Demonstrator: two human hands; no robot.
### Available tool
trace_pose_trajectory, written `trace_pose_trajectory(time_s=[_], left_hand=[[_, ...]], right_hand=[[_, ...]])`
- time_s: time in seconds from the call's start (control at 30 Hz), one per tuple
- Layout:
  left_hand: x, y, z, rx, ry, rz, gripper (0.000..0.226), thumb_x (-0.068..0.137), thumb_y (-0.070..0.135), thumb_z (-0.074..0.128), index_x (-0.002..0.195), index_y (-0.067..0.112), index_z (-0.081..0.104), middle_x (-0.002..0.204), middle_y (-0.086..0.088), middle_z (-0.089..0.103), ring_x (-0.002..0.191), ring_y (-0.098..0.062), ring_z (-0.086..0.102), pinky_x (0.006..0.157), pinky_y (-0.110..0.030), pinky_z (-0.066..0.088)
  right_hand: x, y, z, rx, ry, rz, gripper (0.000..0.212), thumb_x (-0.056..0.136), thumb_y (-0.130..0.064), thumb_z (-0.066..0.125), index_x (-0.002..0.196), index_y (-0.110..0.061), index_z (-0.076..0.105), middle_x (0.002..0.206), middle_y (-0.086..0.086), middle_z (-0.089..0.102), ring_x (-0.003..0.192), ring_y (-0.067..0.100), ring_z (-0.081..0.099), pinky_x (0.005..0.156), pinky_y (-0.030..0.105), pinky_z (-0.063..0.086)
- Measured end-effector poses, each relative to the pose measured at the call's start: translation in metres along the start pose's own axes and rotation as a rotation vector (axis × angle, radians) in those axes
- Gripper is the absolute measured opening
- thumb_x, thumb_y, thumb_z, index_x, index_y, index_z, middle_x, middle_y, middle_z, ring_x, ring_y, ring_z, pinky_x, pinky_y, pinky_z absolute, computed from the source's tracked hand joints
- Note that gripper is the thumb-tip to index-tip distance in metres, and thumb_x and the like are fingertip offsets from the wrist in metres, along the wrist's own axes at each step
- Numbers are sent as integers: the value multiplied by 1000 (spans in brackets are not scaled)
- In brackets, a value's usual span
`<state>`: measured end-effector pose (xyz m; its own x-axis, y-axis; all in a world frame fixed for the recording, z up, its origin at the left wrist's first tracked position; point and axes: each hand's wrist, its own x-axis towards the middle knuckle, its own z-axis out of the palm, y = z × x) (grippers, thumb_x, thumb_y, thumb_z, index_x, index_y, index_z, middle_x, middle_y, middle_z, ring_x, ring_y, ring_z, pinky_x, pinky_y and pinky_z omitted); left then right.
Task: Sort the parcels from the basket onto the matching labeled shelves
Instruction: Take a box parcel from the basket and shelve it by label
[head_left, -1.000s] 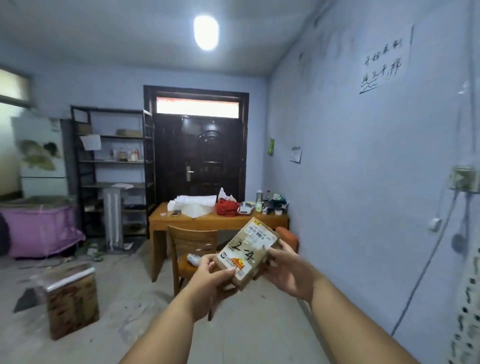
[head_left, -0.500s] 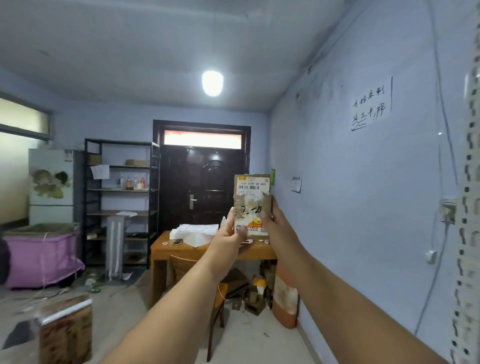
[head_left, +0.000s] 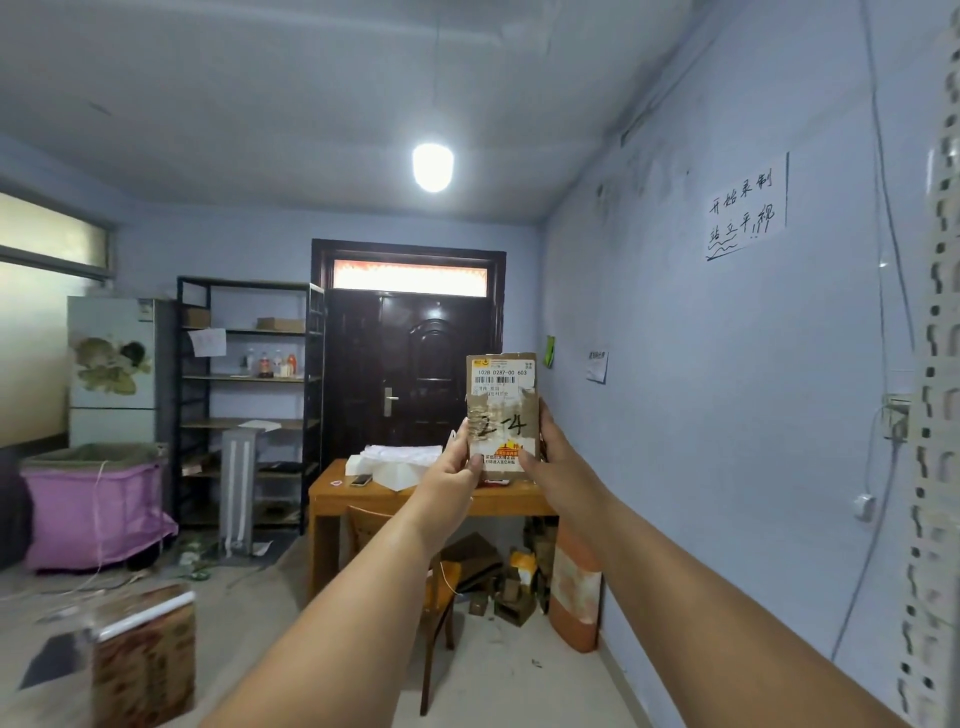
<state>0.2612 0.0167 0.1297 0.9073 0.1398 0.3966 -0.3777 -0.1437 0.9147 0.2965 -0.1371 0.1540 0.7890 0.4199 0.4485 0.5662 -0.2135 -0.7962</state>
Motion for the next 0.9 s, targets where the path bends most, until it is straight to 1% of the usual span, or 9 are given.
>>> trace_pose_trajectory(time_s=[0.1, 0.2, 0.37, 0.47, 0.53, 0.67, 0.73, 0.83, 0.9], left_hand=[[-4, 0, -2, 2, 1, -7, 57, 102, 26, 43, 151, 38, 19, 159, 3, 22, 140, -18, 33, 109, -36, 31], [-8, 3, -1, 9, 3, -11, 56, 102, 27, 43, 151, 40, 19, 159, 4, 21, 142, -19, 29, 115, -44, 28], [-16, 8, 11, -31, -20, -41, 56, 103, 17, 40, 152, 32, 18, 139, 11, 46, 117, -5, 46, 102, -30, 35], [-19, 7, 24, -50, -40, -52, 58, 103, 16, 41, 152, 32, 17, 140, 10, 45, 124, -8, 43, 105, -34, 33], [-22, 8, 35, -77, -60, -63, 58, 103, 15, 42, 153, 31, 16, 139, 11, 44, 122, -7, 40, 109, -37, 31], [-29, 10, 62, -107, -116, -30, 56, 103, 14, 41, 152, 30, 20, 139, 9, 44, 104, 2, 44, 98, -26, 35], [-29, 10, 77, -123, -167, -9, 56, 102, 13, 43, 151, 31, 23, 133, 12, 48, 102, 5, 48, 95, -23, 36], [-26, 11, 100, -168, -244, 6, 52, 101, 12, 46, 144, 38, 33, 127, 10, 58, 113, -7, 54, 102, -28, 40], [-25, 17, 119, -184, -291, 17, 46, 101, 12, 46, 136, 42, 41, 115, 11, 64, 106, -12, 53, 94, -33, 41]], right_hand=[[-1, 1, 1, -5, 0, -15, 71, 101, -17, 48, 153, -43, 6, 147, -11, 43, 116, 2, 47, 92, 22, 39], [-2, 4, 0, 12, -11, -18, 72, 101, -16, 47, 152, -44, 5, 146, -13, 43, 118, 4, 48, 96, 24, 40], [-2, 12, -8, 6, -11, -24, 71, 101, -16, 48, 151, -46, 8, 141, -13, 48, 117, 4, 51, 98, 25, 44], [-5, 24, -20, 25, 5, 0, 72, 99, -20, 51, 147, -56, 11, 140, -15, 50, 123, 11, 52, 107, 42, 44], [-11, 30, -30, 47, 13, 24, 71, 98, -21, 52, 143, -61, 13, 138, -18, 51, 126, 14, 52, 108, 48, 42], [-30, 33, -58, 24, 23, 3, 72, 99, -14, 51, 149, -51, 14, 145, -11, 47, 124, 11, 54, 108, 41, 44], [-44, 31, -75, 18, 57, 0, 72, 99, -12, 50, 148, -52, 16, 144, -10, 48, 125, 10, 53, 108, 38, 44], [-72, 26, -98, 1, 123, 4, 71, 99, -9, 50, 148, -50, 20, 142, -8, 50, 127, 12, 53, 108, 37, 44], [-93, 14, -112, -41, 192, 11, 67, 99, -12, 50, 146, -52, 24, 138, -11, 54, 125, 9, 54, 107, 35, 44]])
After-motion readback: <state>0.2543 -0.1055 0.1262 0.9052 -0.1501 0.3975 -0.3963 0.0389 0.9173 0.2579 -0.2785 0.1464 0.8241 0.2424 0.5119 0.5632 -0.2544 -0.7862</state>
